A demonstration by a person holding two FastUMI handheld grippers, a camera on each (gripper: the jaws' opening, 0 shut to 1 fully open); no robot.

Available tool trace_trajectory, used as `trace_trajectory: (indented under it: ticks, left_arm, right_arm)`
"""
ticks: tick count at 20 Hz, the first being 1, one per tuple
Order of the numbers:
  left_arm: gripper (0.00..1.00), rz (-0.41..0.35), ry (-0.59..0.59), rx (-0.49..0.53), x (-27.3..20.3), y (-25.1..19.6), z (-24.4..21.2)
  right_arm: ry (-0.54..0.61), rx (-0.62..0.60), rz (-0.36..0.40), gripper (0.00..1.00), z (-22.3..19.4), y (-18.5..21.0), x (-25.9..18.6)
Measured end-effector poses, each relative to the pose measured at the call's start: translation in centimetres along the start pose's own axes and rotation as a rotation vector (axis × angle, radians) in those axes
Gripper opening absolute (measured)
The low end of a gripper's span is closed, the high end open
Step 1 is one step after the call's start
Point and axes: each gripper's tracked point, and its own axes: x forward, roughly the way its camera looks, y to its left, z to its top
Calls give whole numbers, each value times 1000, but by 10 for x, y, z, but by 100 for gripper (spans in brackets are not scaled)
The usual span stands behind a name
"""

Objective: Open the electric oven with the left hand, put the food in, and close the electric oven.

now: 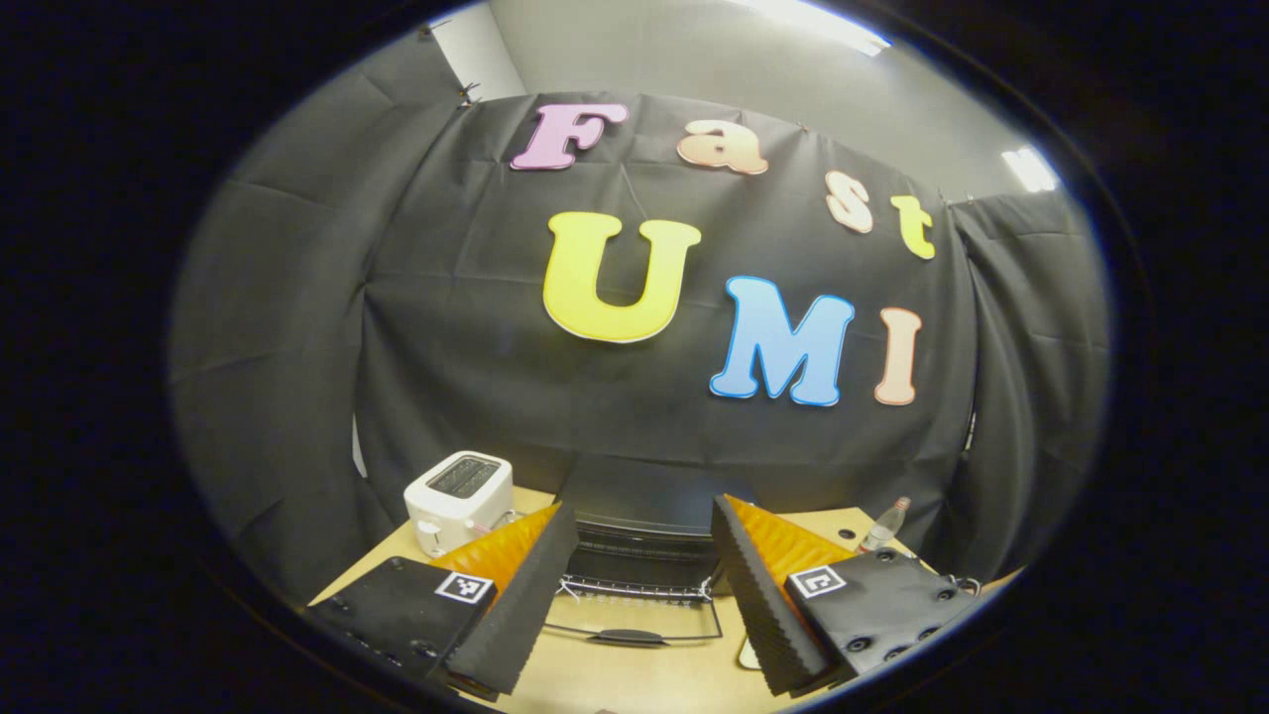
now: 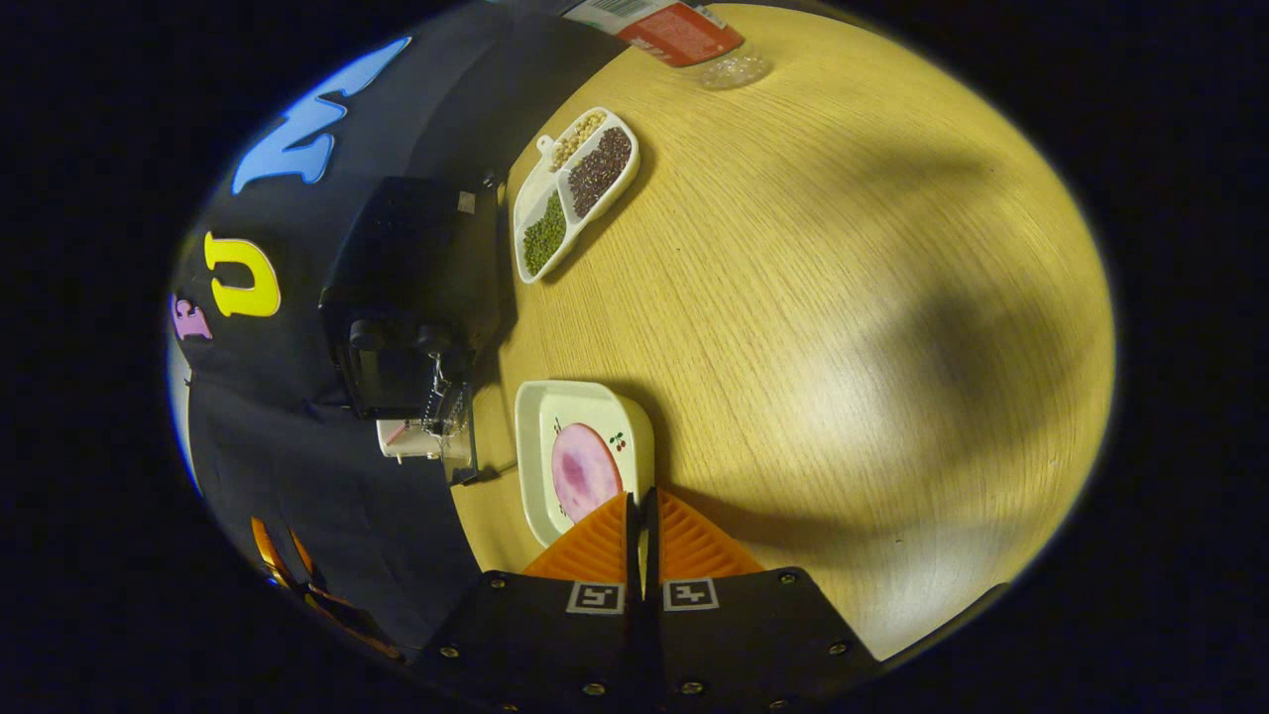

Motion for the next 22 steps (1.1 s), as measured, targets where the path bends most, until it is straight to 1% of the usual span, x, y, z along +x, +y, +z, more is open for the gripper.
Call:
trace_trajectory:
  ticks: [2,3,4,6,8,9,11,13,14,15,18,20,21,22]
  left_arm:
    - [89,-8,-9,-1,0,-4,3]
    - [91,-14,-12,0,0,-6,4]
    - [93,-20,-13,2,0,-8,6]
    - [93,-35,-13,3,1,-12,5]
    - [93,-48,-17,7,2,-14,7]
    - [89,-54,-24,8,1,-15,9]
    - [93,-69,-36,10,0,-17,13]
    - [93,-86,-49,12,-3,-19,17]
    - [93,-92,-59,16,-5,-18,22]
    - [89,-97,-69,21,-8,-16,25]
    - [89,-108,-100,28,-18,-9,38]
    - [93,-115,-105,33,-22,-2,37]
    - [97,-118,-105,36,-25,2,36]
    - [93,-117,-104,39,-29,7,35]
  right_arm:
    - [-21,28,37,0,-3,4,-3]
    - [-32,36,49,0,-6,6,-5]
    - [-43,38,56,0,-8,7,-7]
    - [-63,38,70,0,-15,12,-16]
    - [-83,31,93,0,-24,26,-25]
    - [-95,21,103,0,-30,35,-28]
    - [-120,10,118,0,-41,54,-33]
    - [-155,16,123,0,-51,71,-35]
    - [-172,25,126,0,-53,80,-35]
    - [-190,40,134,0,-59,89,-35]
    - [-238,109,151,0,-72,117,-32]
    - [-271,157,157,0,-79,136,-20]
    - [-279,176,158,0,-82,144,-13]
    - [-288,190,158,0,-83,152,-3]
